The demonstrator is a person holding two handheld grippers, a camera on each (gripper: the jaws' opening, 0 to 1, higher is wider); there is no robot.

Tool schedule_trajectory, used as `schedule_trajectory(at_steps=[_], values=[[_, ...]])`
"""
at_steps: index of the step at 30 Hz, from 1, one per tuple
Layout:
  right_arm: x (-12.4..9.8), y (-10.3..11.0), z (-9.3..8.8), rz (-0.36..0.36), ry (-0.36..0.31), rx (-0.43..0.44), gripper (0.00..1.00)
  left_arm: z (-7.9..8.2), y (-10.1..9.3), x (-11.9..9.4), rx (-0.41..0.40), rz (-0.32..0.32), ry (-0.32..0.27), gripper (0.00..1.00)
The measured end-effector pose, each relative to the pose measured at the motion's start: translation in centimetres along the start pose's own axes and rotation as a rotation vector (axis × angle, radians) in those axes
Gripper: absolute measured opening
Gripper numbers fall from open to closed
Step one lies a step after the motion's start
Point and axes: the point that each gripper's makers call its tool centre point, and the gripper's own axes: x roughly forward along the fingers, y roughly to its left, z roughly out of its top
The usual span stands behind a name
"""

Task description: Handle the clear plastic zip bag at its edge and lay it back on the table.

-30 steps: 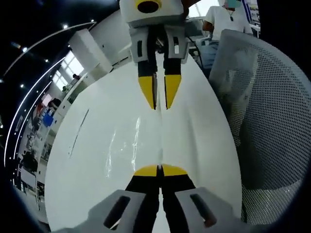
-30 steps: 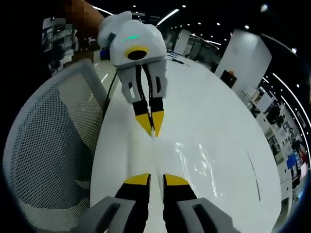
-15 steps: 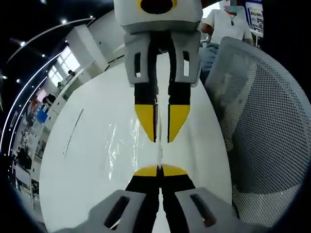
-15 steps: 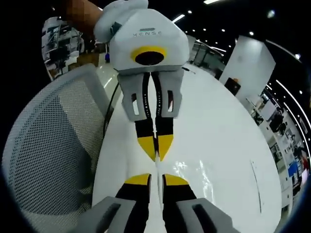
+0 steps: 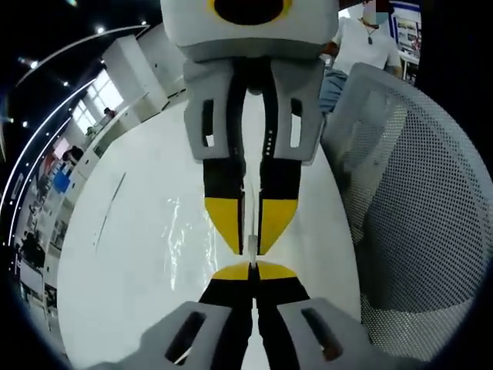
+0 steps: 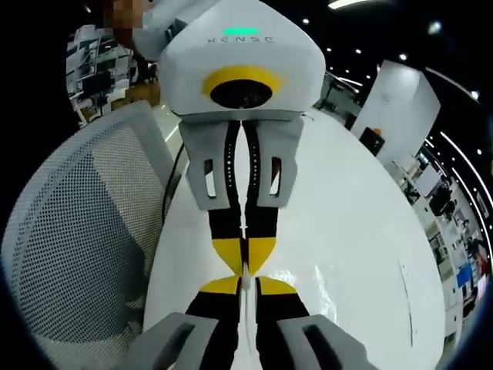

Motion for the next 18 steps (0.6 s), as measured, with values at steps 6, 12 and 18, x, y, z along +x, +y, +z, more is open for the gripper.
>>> schedule_trajectory(at_steps=[6, 12, 18], values=[[0.09, 0.09, 0.07, -0.005, 0.001, -0.016, 0.0, -0.12, -0.03, -0.01, -0.004, -0.006, 0.005, 0.0], [0.15, 0.03, -0.09, -0.01, 0.008, -0.031, 0.0, -0.19, -0.1, 0.06, -0.008, -0.011, 0.007, 0.0], [0.09, 0.33, -0.22, -0.006, 0.003, -0.031, 0.0, -0.2, -0.33, 0.12, -0.004, -0.018, 0.005, 0.0]])
